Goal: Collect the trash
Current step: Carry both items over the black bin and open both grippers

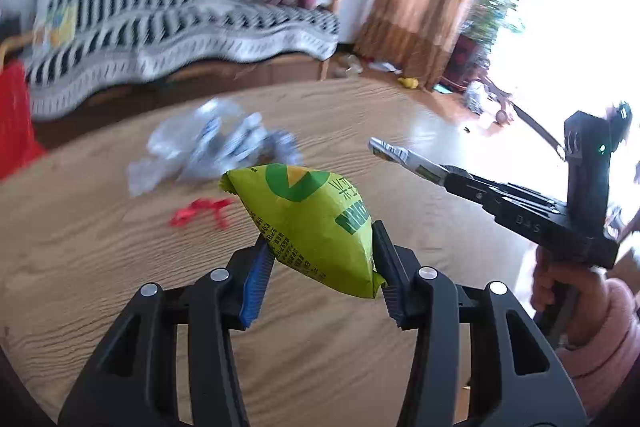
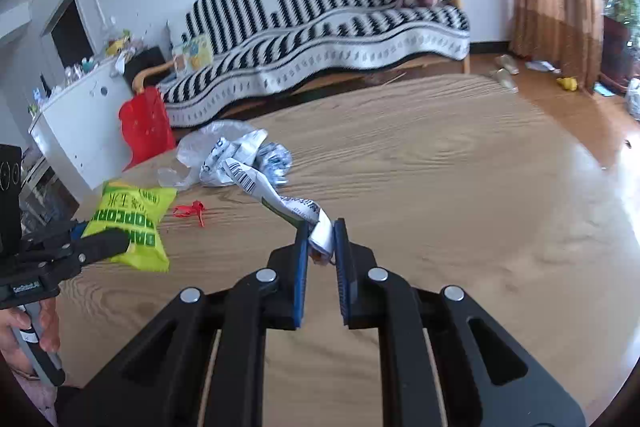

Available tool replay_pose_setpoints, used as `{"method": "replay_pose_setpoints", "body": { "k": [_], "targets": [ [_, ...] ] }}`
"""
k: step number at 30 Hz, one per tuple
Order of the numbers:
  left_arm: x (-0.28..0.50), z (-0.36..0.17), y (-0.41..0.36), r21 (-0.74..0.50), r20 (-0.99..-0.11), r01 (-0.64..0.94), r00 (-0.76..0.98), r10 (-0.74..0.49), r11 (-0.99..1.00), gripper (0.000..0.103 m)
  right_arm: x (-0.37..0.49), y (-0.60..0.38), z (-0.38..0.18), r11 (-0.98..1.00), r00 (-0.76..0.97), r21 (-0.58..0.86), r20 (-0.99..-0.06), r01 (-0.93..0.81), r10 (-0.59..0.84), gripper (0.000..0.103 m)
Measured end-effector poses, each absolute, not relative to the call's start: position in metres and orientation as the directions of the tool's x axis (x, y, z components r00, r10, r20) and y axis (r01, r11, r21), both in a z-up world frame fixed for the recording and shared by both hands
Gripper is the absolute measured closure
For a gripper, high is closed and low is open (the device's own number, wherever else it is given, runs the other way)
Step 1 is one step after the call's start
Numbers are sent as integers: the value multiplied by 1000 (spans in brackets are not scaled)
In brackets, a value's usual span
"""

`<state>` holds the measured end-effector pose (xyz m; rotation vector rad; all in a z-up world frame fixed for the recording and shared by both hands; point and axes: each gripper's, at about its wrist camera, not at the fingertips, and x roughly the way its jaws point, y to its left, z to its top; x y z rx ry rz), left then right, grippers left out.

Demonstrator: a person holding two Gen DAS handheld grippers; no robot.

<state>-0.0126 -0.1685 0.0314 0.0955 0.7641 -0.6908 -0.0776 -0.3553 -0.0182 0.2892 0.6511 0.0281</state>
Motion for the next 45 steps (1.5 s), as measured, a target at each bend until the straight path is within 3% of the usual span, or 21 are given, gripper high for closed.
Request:
{"method": "replay_pose_setpoints", "body": {
  "k": [5, 10, 18, 24, 39, 40, 41, 42, 43, 45],
  "targets": [
    [-73, 28, -234, -213, -650, 705, 415, -637, 677, 56, -177, -418, -10, 956, 796, 220, -605, 196, -24, 90],
    [-151, -12, -332, -306, -724, 807, 147, -674, 505, 56, -264, -478, -31, 911, 752, 234, -649, 340, -114, 90],
    [-226, -101, -403, -377, -826, 830, -100, -556, 412, 56, -325, -521, -135, 774, 630, 429, -775, 465, 51, 90],
    [-221, -135, -407, -395, -861, 809, -161, -483, 435, 56, -335, -524, -180, 703, 596, 500, -792, 506, 134, 90],
    [-219, -134, -411, -412, -858, 798, -176, -483, 441, 55, -325, -525, -185, 689, 576, 501, -804, 524, 147, 89],
    [-219, -132, -410, -404, -857, 797, -158, -490, 449, 52, -324, -526, -186, 684, 570, 504, -807, 527, 155, 89],
    [-221, -130, -407, -398, -857, 798, -147, -494, 453, 33, -323, -527, -187, 683, 562, 504, -811, 529, 163, 89],
    [-222, -127, -407, -384, -858, 799, -125, -498, 463, 17, -322, -528, -187, 683, 552, 497, -818, 536, 163, 82],
    [-224, -125, -405, -367, -860, 800, -97, -501, 475, 6, -323, -530, -186, 680, 544, 485, -826, 549, 150, 49],
    [-226, -122, -405, -350, -858, 807, -72, -509, 476, 6, -331, -537, -175, 672, 575, 465, -815, 577, 70, 5]
  ]
}}
